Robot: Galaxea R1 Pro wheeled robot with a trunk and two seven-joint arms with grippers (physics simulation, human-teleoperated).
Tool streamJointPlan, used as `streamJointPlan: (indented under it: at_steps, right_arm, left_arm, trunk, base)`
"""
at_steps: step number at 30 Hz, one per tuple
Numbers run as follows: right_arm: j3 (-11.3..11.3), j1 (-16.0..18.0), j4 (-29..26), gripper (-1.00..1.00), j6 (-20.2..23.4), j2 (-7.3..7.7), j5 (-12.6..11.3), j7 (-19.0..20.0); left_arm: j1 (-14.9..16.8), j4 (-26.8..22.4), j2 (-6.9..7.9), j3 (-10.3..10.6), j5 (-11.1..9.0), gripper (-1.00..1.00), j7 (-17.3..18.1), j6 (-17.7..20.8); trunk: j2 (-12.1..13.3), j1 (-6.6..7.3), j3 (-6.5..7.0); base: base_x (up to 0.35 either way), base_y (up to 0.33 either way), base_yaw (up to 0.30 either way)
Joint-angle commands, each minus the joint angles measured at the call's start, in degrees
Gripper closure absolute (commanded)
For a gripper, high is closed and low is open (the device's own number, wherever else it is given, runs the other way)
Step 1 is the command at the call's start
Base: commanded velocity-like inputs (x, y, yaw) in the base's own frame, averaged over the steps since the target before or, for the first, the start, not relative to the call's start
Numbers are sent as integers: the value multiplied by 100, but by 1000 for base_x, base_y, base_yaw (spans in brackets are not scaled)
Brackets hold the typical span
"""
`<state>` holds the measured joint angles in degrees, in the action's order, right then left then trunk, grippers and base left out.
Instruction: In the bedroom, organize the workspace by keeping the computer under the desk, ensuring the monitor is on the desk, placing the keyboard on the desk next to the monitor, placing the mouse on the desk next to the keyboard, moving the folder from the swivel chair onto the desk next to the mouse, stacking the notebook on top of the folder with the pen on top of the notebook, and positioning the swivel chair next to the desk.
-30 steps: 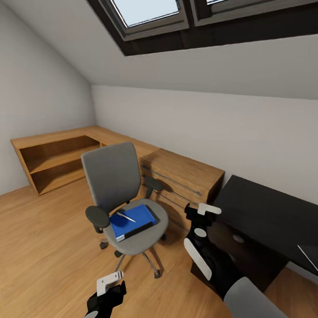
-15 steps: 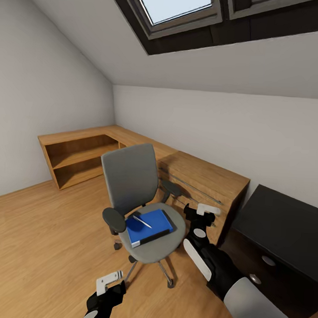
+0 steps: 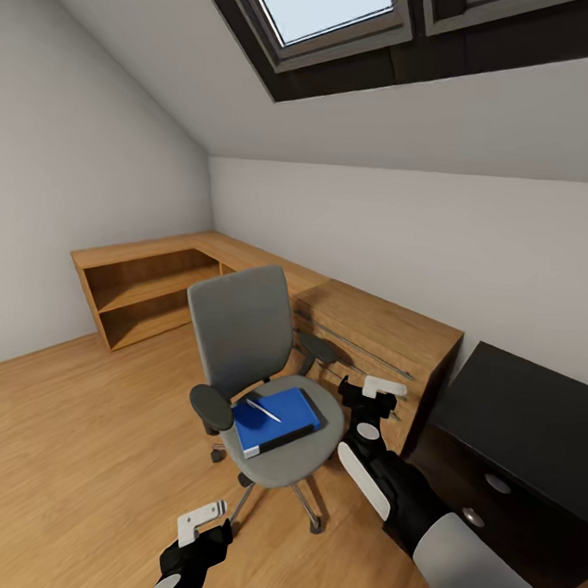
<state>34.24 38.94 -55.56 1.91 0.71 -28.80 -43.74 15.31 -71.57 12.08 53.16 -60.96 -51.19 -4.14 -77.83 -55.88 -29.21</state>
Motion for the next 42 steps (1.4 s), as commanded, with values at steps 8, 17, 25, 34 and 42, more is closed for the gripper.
streamJointPlan:
  at_steps: [8,17,25,34,42]
  right_arm:
    - [381,8,-71,-100,-207,7,-29,-55]
    - [395,7,-64,-100,-225,8,-29,-54]
    - [399,7,-60,-100,-220,8,-36,-47]
    - [392,8,-64,-100,-214,23,-32,-18]
    - [230,8,99,-100,370,469,-92,1897]
  left_arm:
    - [10,-6,5,19,-47,-100,-23,-43]
    - [12,-8,5,19,-47,-100,-23,-43]
    - [10,-6,5,19,-47,-100,-23,-43]
    - [8,-6,15,5,-47,-100,-31,-43]
    - [8,-49,125,-267,-55,-100,4,-34]
  trunk:
    - [-4,0,-6]
    - [-4,0,-6]
    - [-4,0,-21]
    - [-4,0,-37]
    - [-4,0,-37]
  base:
    - [0,0,243]
    - [0,0,275]
    - [0,0,276]
    - [0,0,165]
    - [0,0,2]
